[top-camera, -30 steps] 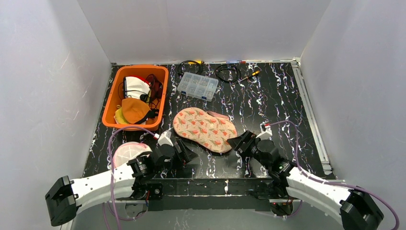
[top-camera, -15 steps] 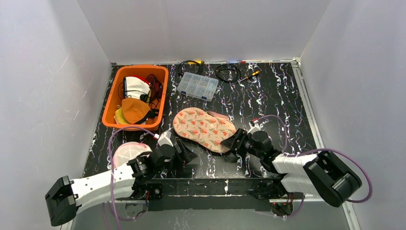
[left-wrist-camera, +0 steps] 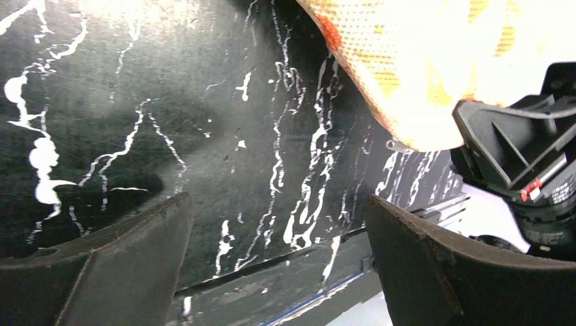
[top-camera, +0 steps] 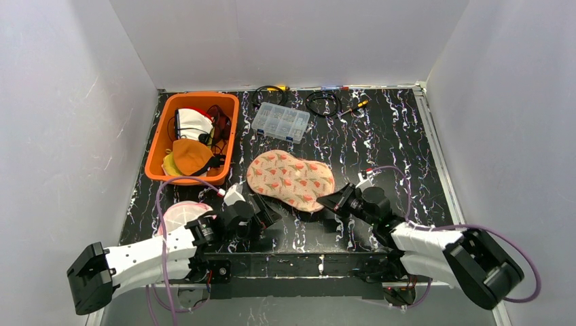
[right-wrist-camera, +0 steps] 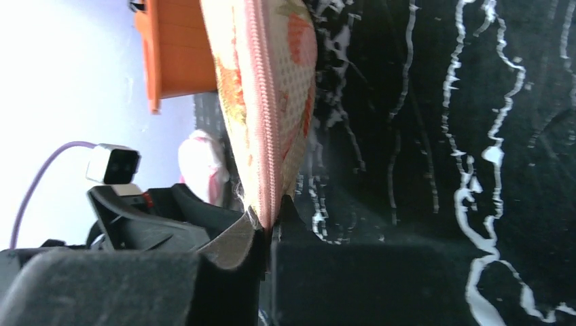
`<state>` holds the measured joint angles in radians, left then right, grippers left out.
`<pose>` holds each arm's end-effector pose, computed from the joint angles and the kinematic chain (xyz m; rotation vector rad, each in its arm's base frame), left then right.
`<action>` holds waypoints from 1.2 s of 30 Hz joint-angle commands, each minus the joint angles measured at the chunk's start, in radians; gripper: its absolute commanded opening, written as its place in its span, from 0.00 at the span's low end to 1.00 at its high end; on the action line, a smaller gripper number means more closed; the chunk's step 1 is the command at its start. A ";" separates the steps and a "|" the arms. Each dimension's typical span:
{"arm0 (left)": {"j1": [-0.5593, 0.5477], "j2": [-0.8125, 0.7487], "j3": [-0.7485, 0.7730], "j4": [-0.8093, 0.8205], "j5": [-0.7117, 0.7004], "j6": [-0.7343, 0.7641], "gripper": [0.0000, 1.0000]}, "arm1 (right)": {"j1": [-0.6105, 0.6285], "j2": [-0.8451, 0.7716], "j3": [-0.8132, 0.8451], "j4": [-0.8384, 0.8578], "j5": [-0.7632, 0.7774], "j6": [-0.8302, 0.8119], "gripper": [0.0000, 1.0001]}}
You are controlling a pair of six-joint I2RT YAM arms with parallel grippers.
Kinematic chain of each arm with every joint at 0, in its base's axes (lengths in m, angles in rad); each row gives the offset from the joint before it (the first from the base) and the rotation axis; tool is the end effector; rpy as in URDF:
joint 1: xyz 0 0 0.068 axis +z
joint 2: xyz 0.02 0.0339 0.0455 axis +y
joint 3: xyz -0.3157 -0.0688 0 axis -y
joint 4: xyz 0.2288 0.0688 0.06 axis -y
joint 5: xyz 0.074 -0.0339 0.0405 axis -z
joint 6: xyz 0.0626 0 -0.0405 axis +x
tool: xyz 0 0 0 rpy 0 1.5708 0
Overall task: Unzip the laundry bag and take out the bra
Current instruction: Unzip the laundry bag at the center of the board.
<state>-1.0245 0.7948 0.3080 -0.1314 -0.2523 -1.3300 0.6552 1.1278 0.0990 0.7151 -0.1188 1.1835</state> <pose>0.0855 -0.1105 0.2068 -0.5132 2.3155 -1.0126 0.1411 0.1178 0.1917 0.4661 2.0750 1.3047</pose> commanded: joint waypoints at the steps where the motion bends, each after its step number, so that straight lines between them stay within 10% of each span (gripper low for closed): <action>1: -0.005 0.034 0.061 0.004 -0.051 -0.072 0.95 | 0.003 -0.124 0.008 -0.056 0.032 0.101 0.01; 27: 0.031 0.283 0.101 0.413 -0.075 -0.372 0.90 | 0.121 -0.269 0.063 -0.106 0.073 0.339 0.01; 36: 0.078 0.359 0.108 0.441 -0.038 -0.392 0.70 | 0.132 -0.267 0.064 -0.087 0.050 0.330 0.01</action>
<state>-0.9707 1.1469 0.3866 0.2924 -0.2935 -1.7130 0.7761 0.8764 0.1181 0.5709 -0.0574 1.5143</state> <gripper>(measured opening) 0.751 0.067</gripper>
